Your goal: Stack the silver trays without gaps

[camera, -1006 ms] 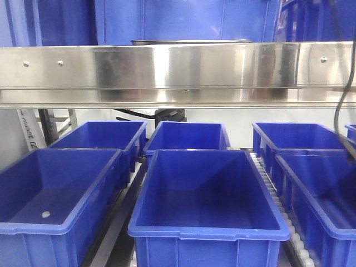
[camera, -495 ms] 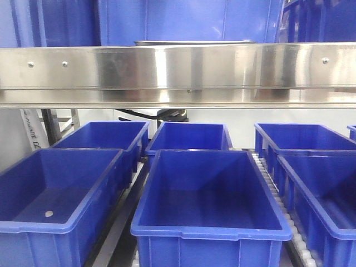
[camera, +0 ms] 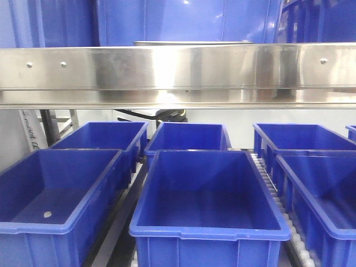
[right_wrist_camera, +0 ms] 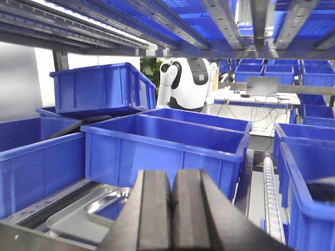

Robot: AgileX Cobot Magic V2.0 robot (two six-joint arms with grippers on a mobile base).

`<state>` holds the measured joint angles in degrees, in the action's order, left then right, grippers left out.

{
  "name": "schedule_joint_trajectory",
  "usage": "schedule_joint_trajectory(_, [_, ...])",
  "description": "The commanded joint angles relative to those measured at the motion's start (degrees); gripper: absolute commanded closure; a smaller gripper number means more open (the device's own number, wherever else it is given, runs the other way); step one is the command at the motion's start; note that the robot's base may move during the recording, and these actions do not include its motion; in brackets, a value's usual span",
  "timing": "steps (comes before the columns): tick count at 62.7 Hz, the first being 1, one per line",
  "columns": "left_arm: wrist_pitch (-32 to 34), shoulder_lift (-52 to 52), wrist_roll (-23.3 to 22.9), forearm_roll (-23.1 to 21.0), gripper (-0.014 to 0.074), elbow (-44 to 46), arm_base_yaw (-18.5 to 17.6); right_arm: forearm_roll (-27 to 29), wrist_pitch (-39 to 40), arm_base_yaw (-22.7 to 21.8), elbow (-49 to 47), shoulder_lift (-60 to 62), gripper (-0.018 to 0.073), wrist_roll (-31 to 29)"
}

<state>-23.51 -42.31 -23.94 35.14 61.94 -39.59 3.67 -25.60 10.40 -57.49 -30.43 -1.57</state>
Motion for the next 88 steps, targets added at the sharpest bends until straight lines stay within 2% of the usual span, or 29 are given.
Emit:
schedule_joint_trajectory(1, [2.3,8.6,-0.6,0.2,0.0606,-7.6,-0.1,0.3,1.0,0.0,3.2,3.3,0.0638,-0.5])
schedule_joint_trajectory(11, [2.3,22.5,-0.6,0.2,0.0606,-17.7,-0.1,0.7,-4.0,0.0,5.9,8.0,0.0638,-0.5])
schedule_joint_trajectory(25, [1.7,34.3,-0.6,-0.3,0.0606,-19.9,-0.1,1.0,-4.1,0.0,5.9,9.3,0.0638,-0.5])
schedule_joint_trajectory(37, [-2.5,38.7,-0.6,-1.5,0.0606,-19.9,-0.1,1.0,-4.1,0.0,5.9,9.3,0.0638,-0.5])
schedule_joint_trajectory(63, [-2.5,39.3,-0.6,-1.4,0.0606,-19.9,-0.1,2.4,-3.0,-0.2,7.6,10.1,0.0638,-0.5])
schedule_joint_trajectory(67, [-2.5,39.3,-0.6,-1.4,0.0606,-19.9,-0.1,5.1,0.1,-1.8,10.5,11.3,0.0638,-0.5])
schedule_joint_trajectory(70, [-2.5,39.3,-0.6,-1.4,0.0606,-19.9,-0.1,4.2,4.7,-3.8,13.1,12.3,0.0638,-0.5])
schedule_joint_trajectory(73, [-2.5,39.3,-0.6,-1.4,0.0606,-19.9,-0.1,4.0,10.8,-6.9,16.6,13.7,0.0638,-0.5])
schedule_joint_trajectory(79, [-2.5,39.3,-0.6,-1.4,0.0606,-19.9,-0.1,4.0,18.3,-13.2,24.0,17.0,0.0638,-0.5])
schedule_joint_trajectory(83, [-2.5,39.3,-0.6,-1.4,0.0606,-19.9,-0.1,4.0,20.5,-15.9,29.1,19.3,0.0638,-0.5])
schedule_joint_trajectory(88, [-2.5,39.3,-0.6,-1.4,0.0606,-19.9,-0.1,4.0,19.6,-16.9,34.9,21.9,0.0638,-0.5])
